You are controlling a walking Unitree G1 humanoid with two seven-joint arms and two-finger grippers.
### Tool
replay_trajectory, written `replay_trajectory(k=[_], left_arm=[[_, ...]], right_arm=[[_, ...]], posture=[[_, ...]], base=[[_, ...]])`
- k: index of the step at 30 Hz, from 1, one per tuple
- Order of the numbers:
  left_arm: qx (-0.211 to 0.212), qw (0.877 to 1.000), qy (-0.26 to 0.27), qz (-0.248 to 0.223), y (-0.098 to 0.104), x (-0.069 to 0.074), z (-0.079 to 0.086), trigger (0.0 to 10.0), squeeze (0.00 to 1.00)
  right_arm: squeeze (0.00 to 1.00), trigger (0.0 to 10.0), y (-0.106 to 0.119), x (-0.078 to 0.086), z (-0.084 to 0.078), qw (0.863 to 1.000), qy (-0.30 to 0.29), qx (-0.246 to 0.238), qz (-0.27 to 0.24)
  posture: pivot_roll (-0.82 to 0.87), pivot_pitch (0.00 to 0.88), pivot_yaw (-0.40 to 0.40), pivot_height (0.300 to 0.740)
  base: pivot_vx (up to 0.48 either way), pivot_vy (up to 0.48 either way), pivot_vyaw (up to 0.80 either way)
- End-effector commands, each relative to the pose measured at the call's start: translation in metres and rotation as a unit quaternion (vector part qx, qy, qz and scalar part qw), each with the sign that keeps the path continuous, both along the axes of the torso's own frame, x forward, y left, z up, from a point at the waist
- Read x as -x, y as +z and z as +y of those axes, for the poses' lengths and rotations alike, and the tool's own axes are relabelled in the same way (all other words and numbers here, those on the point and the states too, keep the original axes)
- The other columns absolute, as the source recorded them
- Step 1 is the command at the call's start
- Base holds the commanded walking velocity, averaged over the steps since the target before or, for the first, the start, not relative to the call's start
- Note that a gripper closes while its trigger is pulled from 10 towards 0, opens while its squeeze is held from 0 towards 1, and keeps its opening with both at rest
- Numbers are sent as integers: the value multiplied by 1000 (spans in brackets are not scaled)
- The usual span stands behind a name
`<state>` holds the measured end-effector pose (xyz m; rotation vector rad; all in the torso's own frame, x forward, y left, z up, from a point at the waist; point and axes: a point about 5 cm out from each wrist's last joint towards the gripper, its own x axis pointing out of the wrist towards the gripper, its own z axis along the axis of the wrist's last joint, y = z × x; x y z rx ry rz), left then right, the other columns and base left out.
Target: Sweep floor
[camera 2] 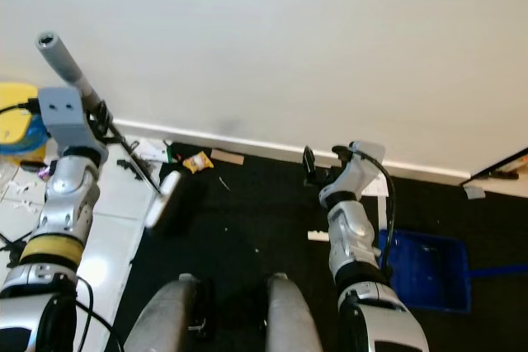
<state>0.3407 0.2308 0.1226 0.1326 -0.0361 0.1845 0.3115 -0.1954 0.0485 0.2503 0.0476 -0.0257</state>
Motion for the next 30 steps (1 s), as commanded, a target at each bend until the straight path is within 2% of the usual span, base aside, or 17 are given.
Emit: replay_trajectory(k=[1,9,14,22,30], left_arm=[[-12,1000,-1,-1,3,-2,1,10000,0],[-6,1000,2,4,2,-4,0,10000,0],[0,1000,23,13,-2,-3,3,10000,0],[7,1000,25,9,-7,3,6,10000,0],[0,1000,21,4,-6,5,7,10000,0]], right_arm=[[0,10000,-7,6,-7,1000,-11,1,12],[0,10000,-7,6,-8,1000,-13,1,10],[0,10000,-5,5,-8,1000,-13,1,8],[0,10000,-2,2,-6,1000,-10,2,1],[0,10000,-2,2,-5,1000,-7,3,1]], posture=[[69,144,-49,731],[67,143,-47,731],[66,144,-46,731],[67,153,-50,731],[71,154,-54,731]], base=[[0,-480,0],[0,-465,0],[0,0,0],[0,0,0],[0,432,0]])
